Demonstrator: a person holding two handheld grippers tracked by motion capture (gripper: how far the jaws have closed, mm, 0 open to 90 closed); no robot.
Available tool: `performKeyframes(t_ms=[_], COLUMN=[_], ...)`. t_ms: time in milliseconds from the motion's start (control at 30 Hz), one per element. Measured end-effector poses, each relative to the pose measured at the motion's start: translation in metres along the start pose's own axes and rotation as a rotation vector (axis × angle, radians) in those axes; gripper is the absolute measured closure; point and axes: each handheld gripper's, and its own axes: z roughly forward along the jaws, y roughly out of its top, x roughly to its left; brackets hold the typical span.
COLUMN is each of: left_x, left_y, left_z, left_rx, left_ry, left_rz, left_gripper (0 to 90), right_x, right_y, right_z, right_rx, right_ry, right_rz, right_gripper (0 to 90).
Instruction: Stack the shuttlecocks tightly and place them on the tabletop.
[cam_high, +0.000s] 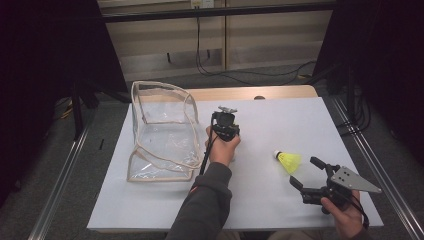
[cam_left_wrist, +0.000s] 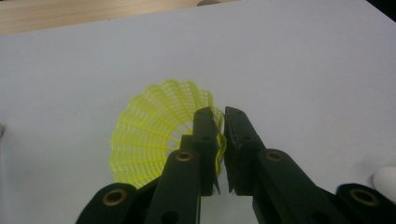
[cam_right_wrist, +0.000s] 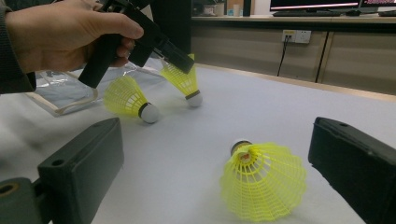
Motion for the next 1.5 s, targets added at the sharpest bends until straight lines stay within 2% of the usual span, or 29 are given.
performKeyframes(t_ms=[233, 400, 500, 800, 867, 1067, 1300, 1500], left_x=[-0.001, 0.0, 0.0, 0.003, 0.004, 0.01, 0.014, 0.014], left_y=[0.001, -0.001, -0.001, 0.0, 0.001, 0.0, -0.001, -0.002], left_z=[0.001, 0.005, 0.005, -0.003, -0.008, -0.015, -0.02, -0.02], left_rx=[-0.024, -0.016, -0.014, -0.019, -0.005, 0.025, 0.038, 0.077], left_ry=[-0.004, -0.033, -0.021, 0.014, 0.036, 0.059, 0.07, 0.08], left_rz=[0.007, 0.002, 0.048, 0.072, 0.083, 0.097, 0.102, 0.116], left_gripper=[84.5, 84.9, 85.0, 87.6, 87.9, 88.1, 88.1, 88.1], right_x=[0.0, 0.001, 0.001, 0.001, 0.001, 0.001, 0.003, 0.002], right_y=[0.0, 0.0, 0.0, 0.0, 0.0, 0.001, 0.002, 0.003], right_z=[0.0, 0.0, 0.0, 0.0, 0.0, 0.0, 0.0, -0.001], right_rx=[-0.003, 0.001, 0.002, 0.001, 0.001, 0.002, -0.002, -0.008], right_ry=[0.006, 0.008, 0.004, 0.003, 0.003, -0.003, 0.002, -0.004], right_rz=[0.002, 0.002, -0.002, 0.002, -0.001, -0.008, -0.014, -0.017], right_gripper=[2.8, 2.8, 2.9, 2.9, 2.8, 2.8, 2.9, 2.8])
